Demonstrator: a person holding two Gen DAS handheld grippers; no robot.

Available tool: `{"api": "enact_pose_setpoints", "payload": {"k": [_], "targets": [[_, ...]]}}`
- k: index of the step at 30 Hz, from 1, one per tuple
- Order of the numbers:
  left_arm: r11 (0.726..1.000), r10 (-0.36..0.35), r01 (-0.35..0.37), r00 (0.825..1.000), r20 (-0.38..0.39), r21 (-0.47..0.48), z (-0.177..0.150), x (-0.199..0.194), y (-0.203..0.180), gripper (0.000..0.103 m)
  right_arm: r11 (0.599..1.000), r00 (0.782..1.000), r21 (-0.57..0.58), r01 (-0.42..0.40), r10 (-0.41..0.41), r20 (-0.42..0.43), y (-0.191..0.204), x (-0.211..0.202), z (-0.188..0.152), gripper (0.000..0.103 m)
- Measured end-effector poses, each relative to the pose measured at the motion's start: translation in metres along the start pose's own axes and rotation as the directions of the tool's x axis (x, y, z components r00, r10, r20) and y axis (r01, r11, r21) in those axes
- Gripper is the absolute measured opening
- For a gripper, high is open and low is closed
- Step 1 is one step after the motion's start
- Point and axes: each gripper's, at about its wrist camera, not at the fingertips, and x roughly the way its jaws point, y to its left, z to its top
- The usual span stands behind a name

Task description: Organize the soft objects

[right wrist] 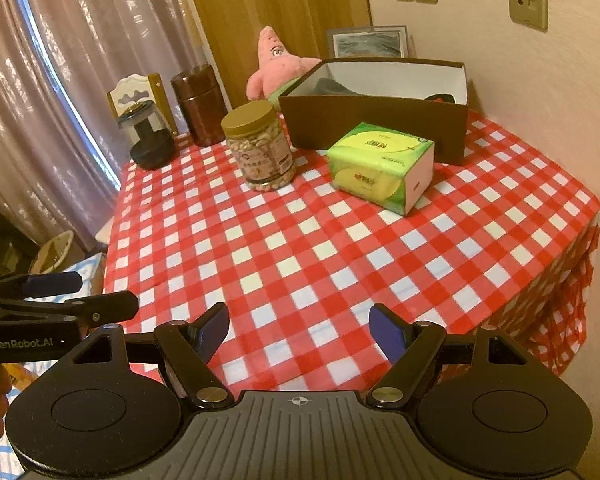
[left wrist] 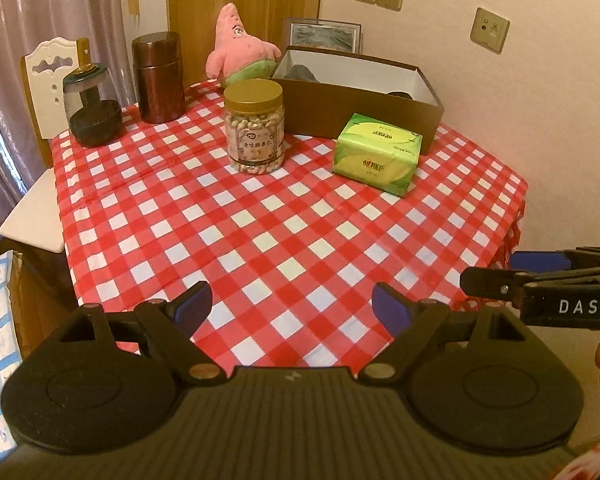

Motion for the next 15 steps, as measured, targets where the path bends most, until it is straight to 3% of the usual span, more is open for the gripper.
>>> {"api": "enact_pose_setpoints", "payload": {"k": [15], "targets": [[1.000, -0.022, 0.022, 1.000, 0.009, 0.007, -0.008, -0.011, 0.007, 0.086, 1.000, 1.000, -0.004, 0.012, -0.012, -0.003, 0.016, -0.004, -0.013, 0.077]]}}
